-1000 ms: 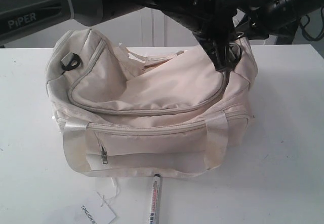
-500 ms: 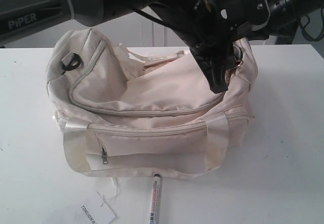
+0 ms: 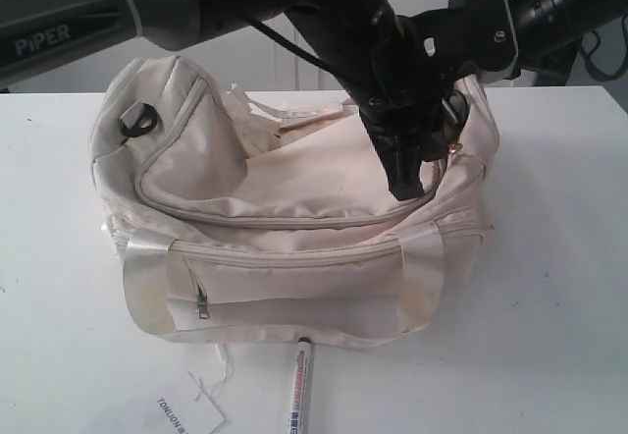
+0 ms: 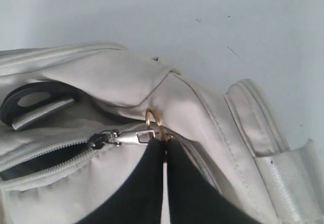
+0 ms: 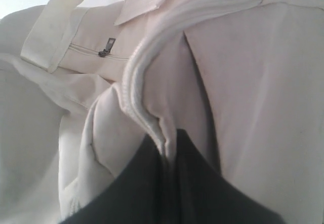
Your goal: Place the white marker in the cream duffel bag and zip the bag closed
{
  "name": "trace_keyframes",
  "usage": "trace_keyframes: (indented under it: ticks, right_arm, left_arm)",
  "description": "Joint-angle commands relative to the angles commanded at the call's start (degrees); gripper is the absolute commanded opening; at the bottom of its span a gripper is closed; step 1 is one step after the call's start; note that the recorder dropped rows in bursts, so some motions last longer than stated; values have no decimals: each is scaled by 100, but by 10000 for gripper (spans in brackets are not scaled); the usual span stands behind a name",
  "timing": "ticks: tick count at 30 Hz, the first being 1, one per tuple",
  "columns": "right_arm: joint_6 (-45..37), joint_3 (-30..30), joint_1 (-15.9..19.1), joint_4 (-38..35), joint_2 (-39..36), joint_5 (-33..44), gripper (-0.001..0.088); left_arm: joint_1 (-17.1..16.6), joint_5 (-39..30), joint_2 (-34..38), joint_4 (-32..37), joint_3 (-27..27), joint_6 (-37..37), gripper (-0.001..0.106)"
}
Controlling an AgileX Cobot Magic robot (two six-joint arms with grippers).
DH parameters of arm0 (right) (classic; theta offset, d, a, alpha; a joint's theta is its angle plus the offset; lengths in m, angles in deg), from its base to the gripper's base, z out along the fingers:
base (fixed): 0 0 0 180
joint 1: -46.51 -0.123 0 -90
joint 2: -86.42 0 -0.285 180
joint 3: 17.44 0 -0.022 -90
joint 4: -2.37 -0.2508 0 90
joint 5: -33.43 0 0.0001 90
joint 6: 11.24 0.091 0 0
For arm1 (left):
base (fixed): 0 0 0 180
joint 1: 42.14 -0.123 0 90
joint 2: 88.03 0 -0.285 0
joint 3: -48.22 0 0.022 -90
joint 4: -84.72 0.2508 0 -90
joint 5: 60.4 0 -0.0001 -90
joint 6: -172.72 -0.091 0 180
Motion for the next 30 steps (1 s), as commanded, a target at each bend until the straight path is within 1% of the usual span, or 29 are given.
trace_keyframes:
  ticks: [3,8,14,21,30]
  right_arm:
    - [146,0,0,0,0,-26,30]
    - [344,0,0,-3,0,-99,30]
    - [344,0,0,-14,0,-112,30]
    - [405,0,0,-14,0,-148,30]
    - [502,0,0,-14,0,-172,30]
  left_arm:
    - [0,-30,0,-15,0,0,0]
    - [0,-307,0,-62,0,-80,0]
    - [0,-565,0,-62,0,-94,0]
    - [0,-798,0,-330,0,-164,0]
    - [0,-1412,0,-470,0,-164,0]
